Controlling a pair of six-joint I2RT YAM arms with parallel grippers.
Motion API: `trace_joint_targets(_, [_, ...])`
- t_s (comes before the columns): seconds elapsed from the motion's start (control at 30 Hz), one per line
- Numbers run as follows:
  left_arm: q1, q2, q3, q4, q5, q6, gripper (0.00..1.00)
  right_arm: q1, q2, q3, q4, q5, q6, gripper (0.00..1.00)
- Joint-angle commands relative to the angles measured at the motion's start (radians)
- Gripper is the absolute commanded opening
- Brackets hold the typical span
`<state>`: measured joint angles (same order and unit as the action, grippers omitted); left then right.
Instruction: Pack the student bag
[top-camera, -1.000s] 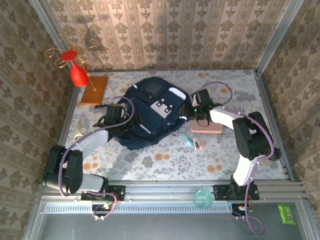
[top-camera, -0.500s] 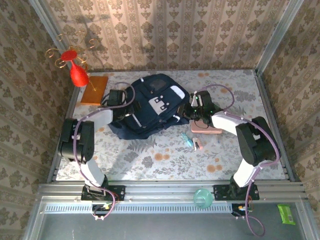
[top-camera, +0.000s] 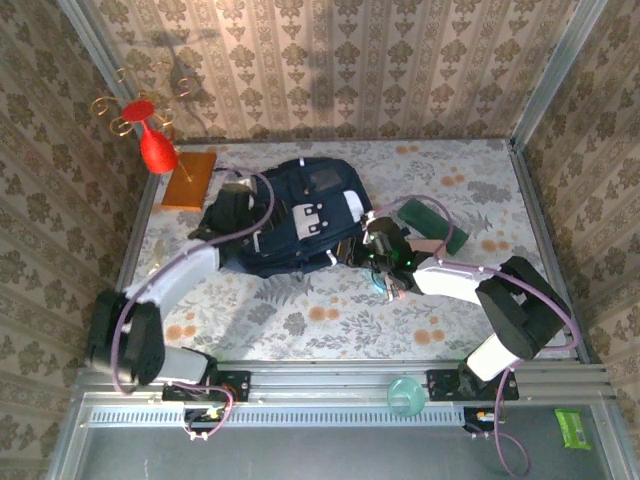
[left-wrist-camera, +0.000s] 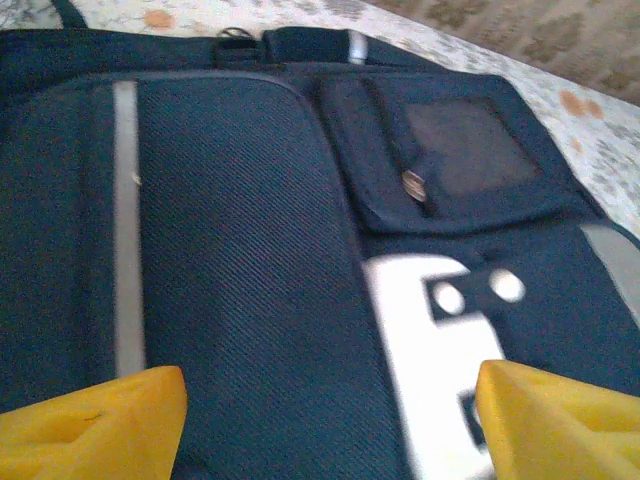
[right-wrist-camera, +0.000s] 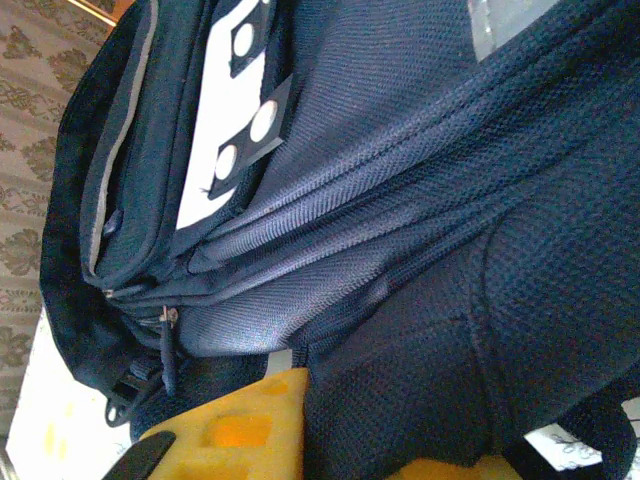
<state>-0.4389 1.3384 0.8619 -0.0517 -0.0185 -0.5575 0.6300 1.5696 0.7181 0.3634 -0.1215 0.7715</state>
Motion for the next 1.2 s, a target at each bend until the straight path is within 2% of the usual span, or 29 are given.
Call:
trace_joint_targets(0.0, [-0.101,-0.085,-0.088,-0.111,-0.138,-0.049,0.77,0.046,-0.029,-0.018,0.191,0.113,-0.001,0.18])
trace_joint_targets(0.17, [-0.241,-0.099,-0.117,-0.17,-0.195,-0.108,0.76,0.106,-0.011,-0.054,0.293,0.171,-0.007,0.19])
trace_joint_targets(0.4, [-0.324,0.034,-0.054,-0.231,-0.284,-0.088,0.65,0.123,0.014,-0.058,0.319,0.181,-0.001,0.18])
trace_joint_targets(0.8, [-0.306,0.151,-0.001,-0.227,-0.247,0.003,0.45,0.123,0.033,-0.051,0.313,0.164,0.008,0.16])
trace_joint_targets(0.97, [-0.302,0.183,0.029,-0.235,-0.221,0.03,0.44,0.123,0.022,-0.072,0.309,0.183,0.006,0.16])
trace_joint_targets(1.17, [-0.305,0.197,0.041,-0.253,-0.195,0.031,0.29,0.123,0.018,-0.057,0.284,0.175,-0.003,0.15])
